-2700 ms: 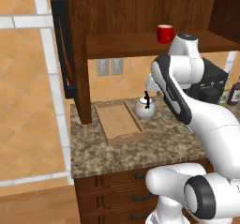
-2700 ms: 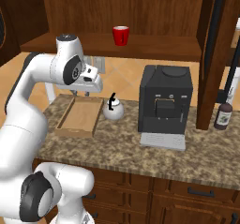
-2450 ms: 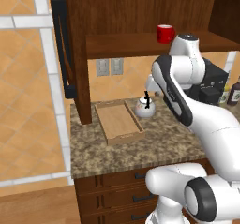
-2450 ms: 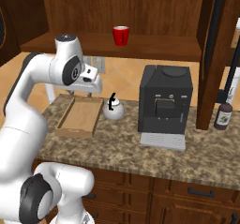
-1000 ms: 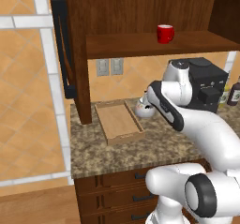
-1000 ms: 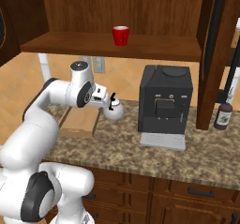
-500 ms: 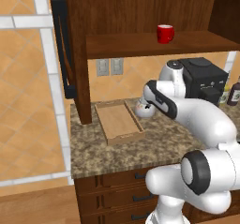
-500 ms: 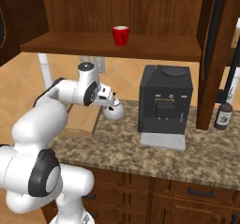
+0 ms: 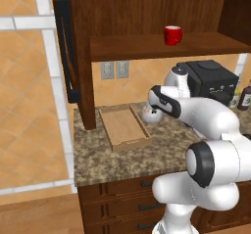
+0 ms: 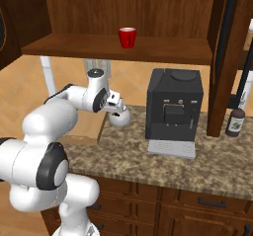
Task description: Pick the kettle from the counter and place it on the tray. Then pick the mug from the cabinet and place it on the tray. Then close the cabinet doors.
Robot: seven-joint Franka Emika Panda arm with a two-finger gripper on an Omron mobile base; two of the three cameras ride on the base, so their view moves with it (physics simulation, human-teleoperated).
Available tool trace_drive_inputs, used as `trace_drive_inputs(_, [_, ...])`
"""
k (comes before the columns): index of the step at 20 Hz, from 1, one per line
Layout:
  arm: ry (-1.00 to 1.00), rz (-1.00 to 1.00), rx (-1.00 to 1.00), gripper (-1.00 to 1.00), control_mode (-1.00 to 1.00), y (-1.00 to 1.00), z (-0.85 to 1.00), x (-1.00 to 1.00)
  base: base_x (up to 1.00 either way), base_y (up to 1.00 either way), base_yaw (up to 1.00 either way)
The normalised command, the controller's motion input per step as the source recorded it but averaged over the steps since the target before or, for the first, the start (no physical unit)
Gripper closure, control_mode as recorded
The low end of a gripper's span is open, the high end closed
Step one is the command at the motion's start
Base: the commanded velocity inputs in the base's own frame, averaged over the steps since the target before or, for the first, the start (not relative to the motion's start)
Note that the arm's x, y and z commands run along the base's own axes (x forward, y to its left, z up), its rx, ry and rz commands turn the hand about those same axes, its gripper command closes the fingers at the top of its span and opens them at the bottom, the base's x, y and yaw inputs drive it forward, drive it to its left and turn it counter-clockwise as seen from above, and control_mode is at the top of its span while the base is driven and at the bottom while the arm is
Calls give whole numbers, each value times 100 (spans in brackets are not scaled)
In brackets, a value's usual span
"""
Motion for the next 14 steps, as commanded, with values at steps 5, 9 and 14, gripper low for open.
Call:
trace_drive_inputs(5, [0, 0, 0, -100, -100, 0, 0, 29, 0, 0, 0])
trace_drive_inputs(9, [0, 0, 0, -100, -100, -2, -1, 29, 0, 0, 0])
trace_drive_inputs(14, [0, 0, 0, -100, -100, -12, -11, 25, 0, 0, 0])
